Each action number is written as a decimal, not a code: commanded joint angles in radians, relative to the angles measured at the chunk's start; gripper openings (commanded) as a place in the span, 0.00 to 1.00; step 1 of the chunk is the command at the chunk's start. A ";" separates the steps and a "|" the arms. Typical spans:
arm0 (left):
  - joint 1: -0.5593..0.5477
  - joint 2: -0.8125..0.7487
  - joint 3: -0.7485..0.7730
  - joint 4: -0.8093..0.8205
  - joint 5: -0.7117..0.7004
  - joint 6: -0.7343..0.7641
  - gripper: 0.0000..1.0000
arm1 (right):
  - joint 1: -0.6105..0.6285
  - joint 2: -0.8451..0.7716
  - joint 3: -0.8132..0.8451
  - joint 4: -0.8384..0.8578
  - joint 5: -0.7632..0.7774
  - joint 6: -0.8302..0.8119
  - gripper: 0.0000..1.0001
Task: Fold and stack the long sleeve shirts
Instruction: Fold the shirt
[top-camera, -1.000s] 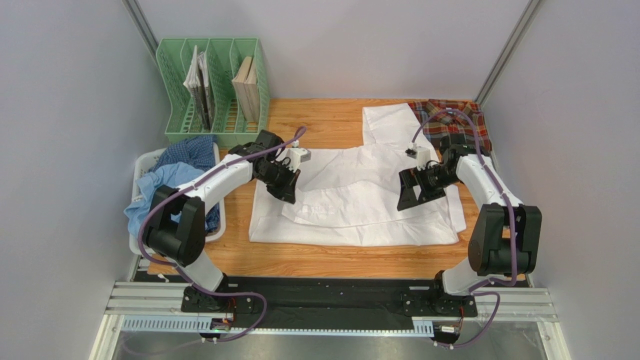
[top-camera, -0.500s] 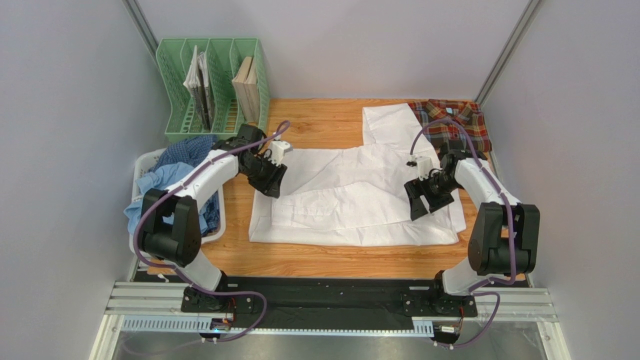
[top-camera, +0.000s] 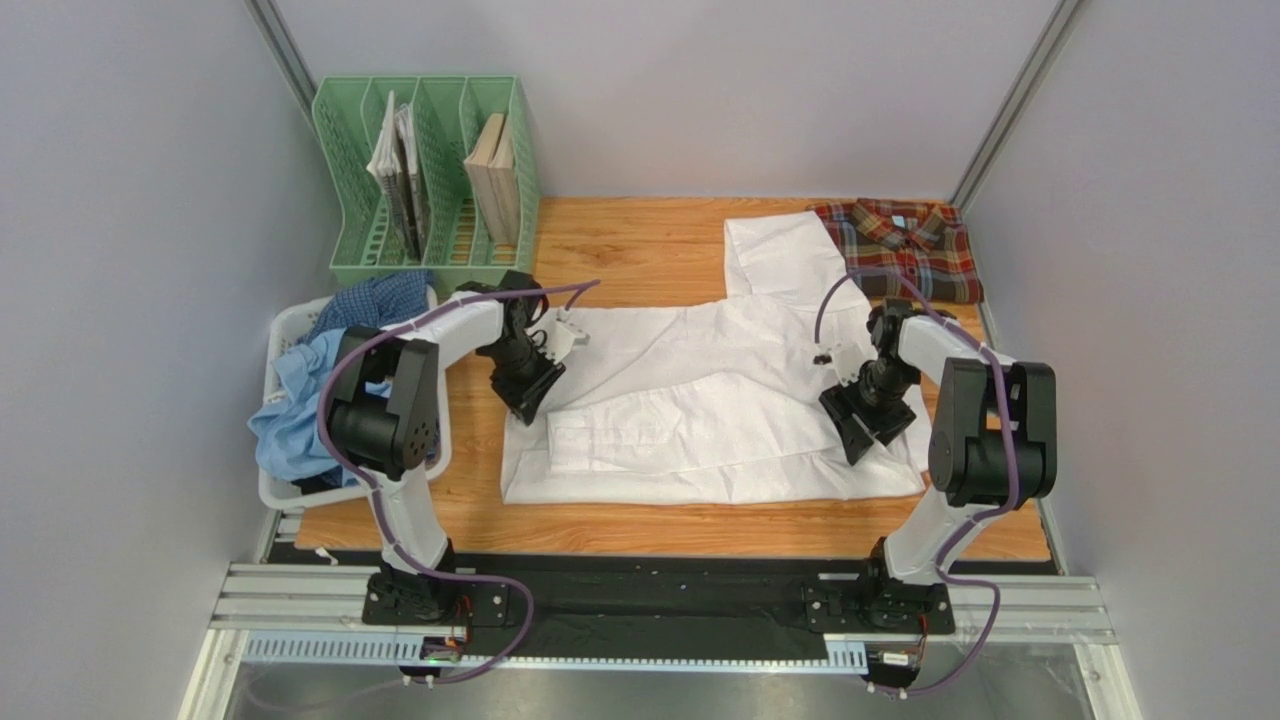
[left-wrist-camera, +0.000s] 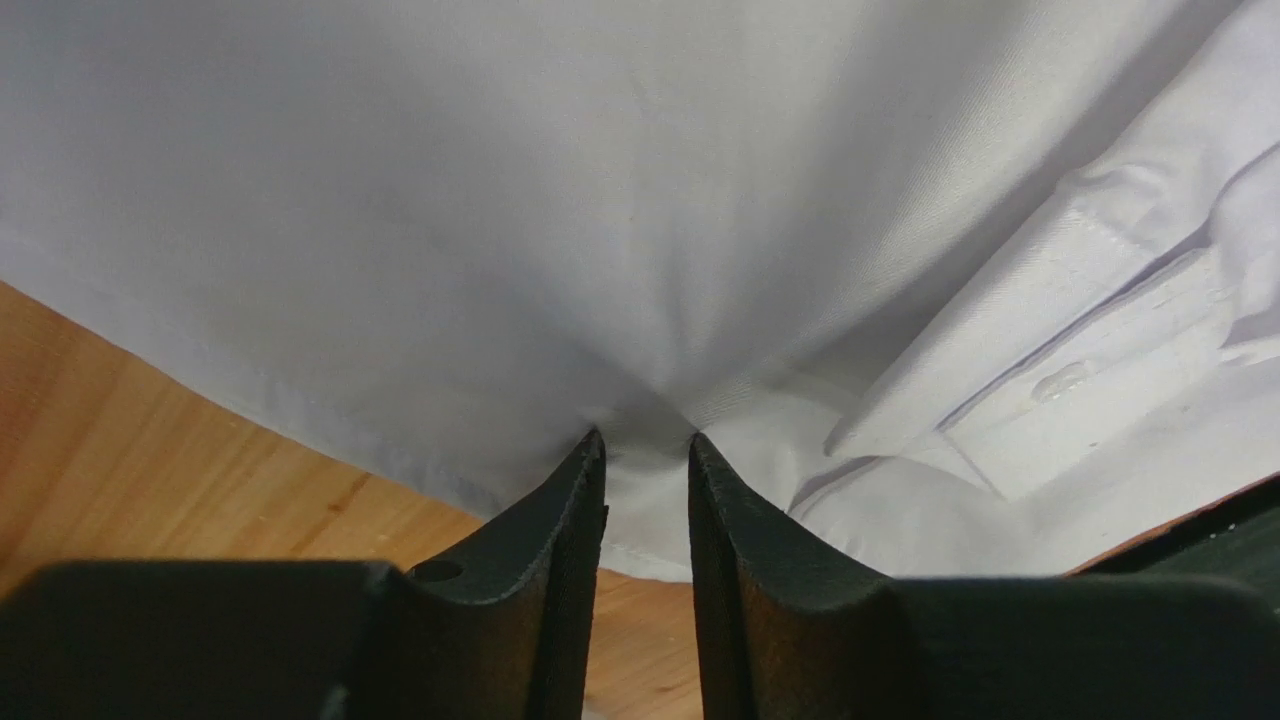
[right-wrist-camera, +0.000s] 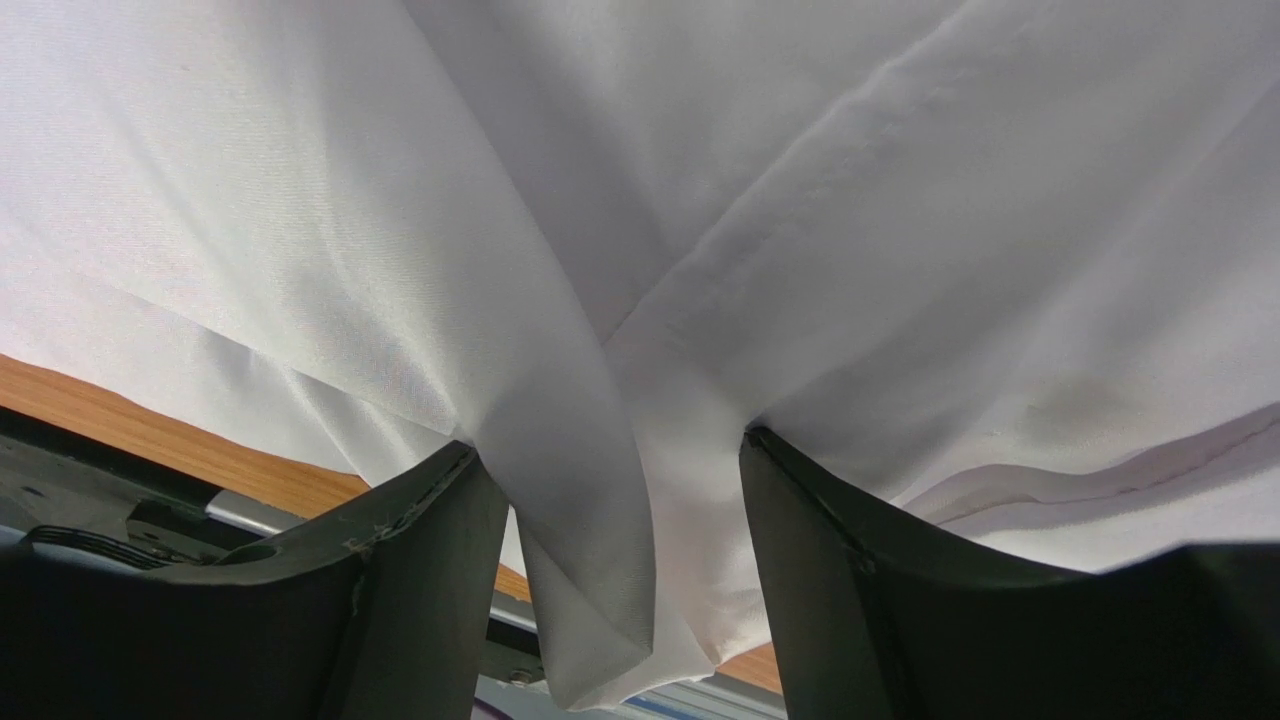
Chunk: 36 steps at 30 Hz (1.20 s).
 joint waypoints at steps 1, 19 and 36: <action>-0.004 -0.075 -0.077 -0.076 -0.072 0.064 0.33 | -0.006 -0.014 -0.054 -0.067 0.025 -0.089 0.63; -0.083 0.003 0.179 -0.144 0.050 -0.002 0.42 | -0.038 0.142 0.345 -0.158 -0.124 0.012 0.61; -0.060 -0.032 -0.031 -0.144 -0.060 0.093 0.34 | 0.137 0.155 0.061 -0.130 -0.061 -0.028 0.57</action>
